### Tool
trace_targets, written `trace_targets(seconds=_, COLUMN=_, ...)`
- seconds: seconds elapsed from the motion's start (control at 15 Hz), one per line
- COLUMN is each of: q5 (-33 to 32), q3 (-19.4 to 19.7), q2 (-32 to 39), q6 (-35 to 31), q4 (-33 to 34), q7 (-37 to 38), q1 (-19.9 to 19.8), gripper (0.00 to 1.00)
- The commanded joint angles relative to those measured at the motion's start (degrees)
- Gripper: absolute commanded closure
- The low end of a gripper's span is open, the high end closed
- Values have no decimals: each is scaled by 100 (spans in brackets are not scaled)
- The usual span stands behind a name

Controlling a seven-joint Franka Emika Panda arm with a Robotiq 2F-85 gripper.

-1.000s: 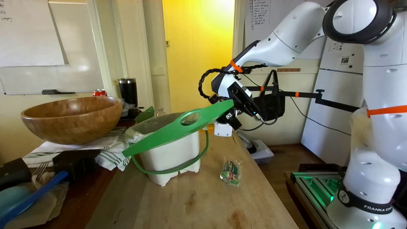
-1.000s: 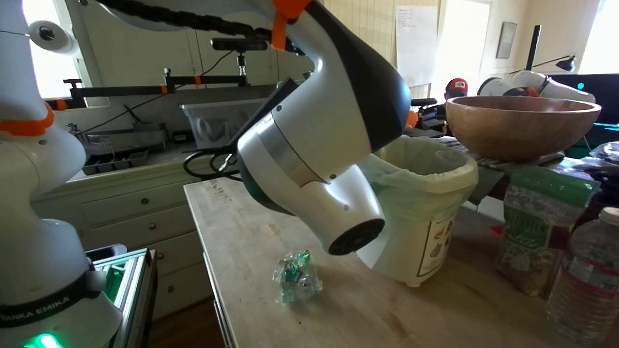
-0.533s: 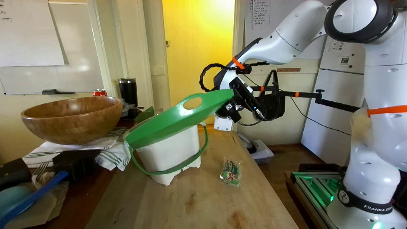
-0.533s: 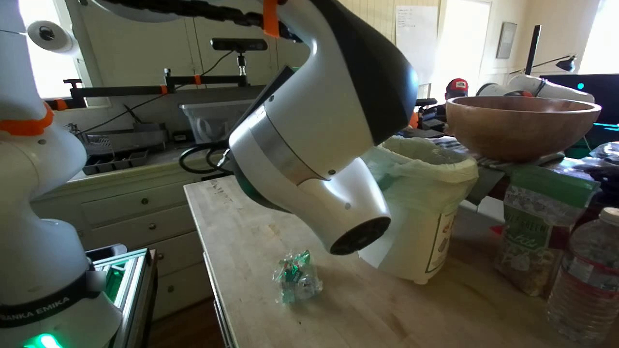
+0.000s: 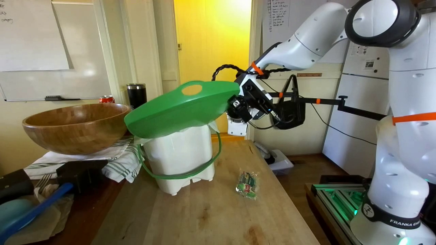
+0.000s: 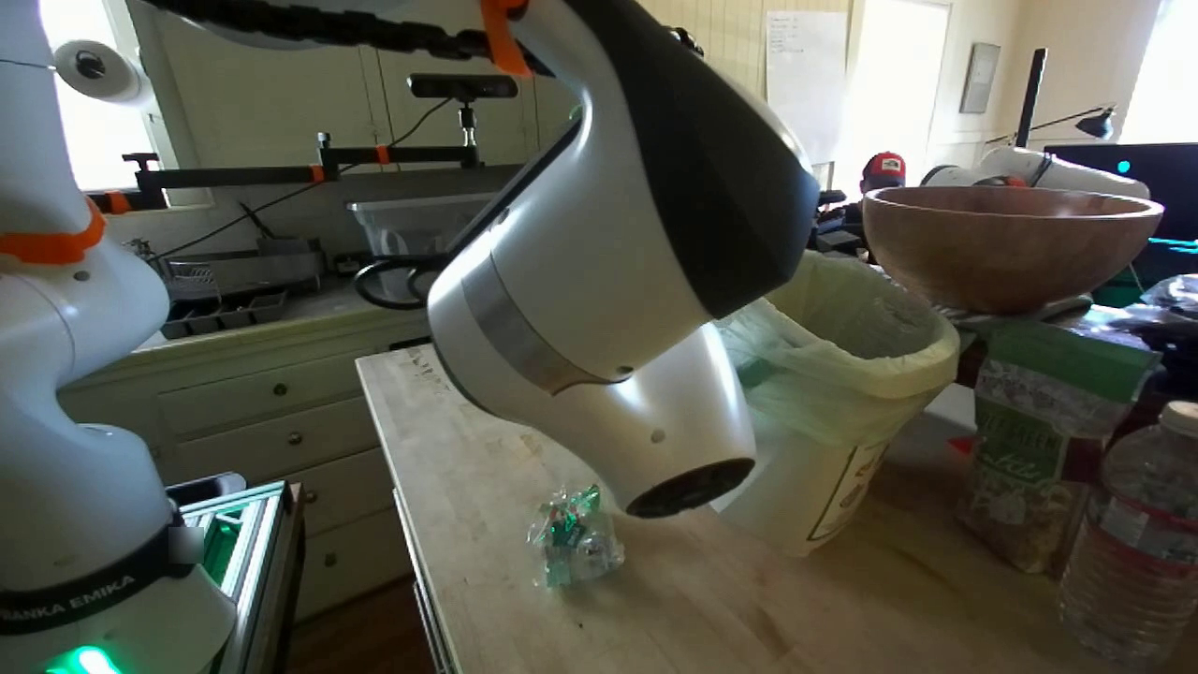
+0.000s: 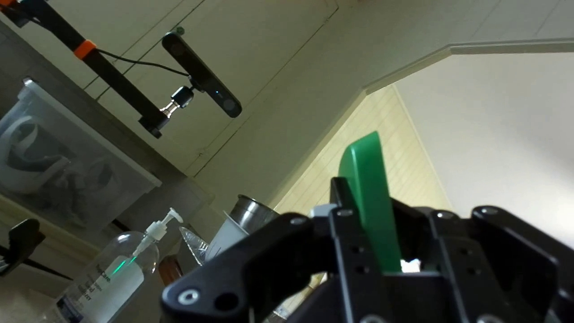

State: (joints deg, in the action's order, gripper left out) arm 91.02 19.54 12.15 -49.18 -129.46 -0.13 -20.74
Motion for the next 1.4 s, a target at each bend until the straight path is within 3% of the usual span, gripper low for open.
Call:
trace_targets(seconds=0.0, q5=123, q3=33, q2=96, q6=-13, q4=3, q7=502, q1=1, gripper=98)
trace_targets(seconds=0.27, q5=-67, q3=33, q2=221, q6=-87, q4=67, q7=1231, q1=45, gripper=98)
trace_targets(seconds=0.53, q5=-72, q3=-17, q2=462, q6=297, q4=237, q7=1892, q1=-64, gripper=98)
trace_targets(seconds=0.67, q5=36, q3=-627, q2=301, q6=116, q4=166, q7=2111, q1=-510, gripper=98)
trace_targets(seconds=0.87, q5=-37, q3=-739, q2=302, q6=117, q4=248, q7=2149, q1=-638, gripper=98)
trace_targets(seconds=1.07, q5=60, q3=-468, q2=282, q6=115, q4=288, q7=2116, q1=-519, gripper=98)
trace_targets(seconds=1.33, q5=216, q3=-381, q2=379, q6=115, q4=278, q7=2426, q1=-609, gripper=98)
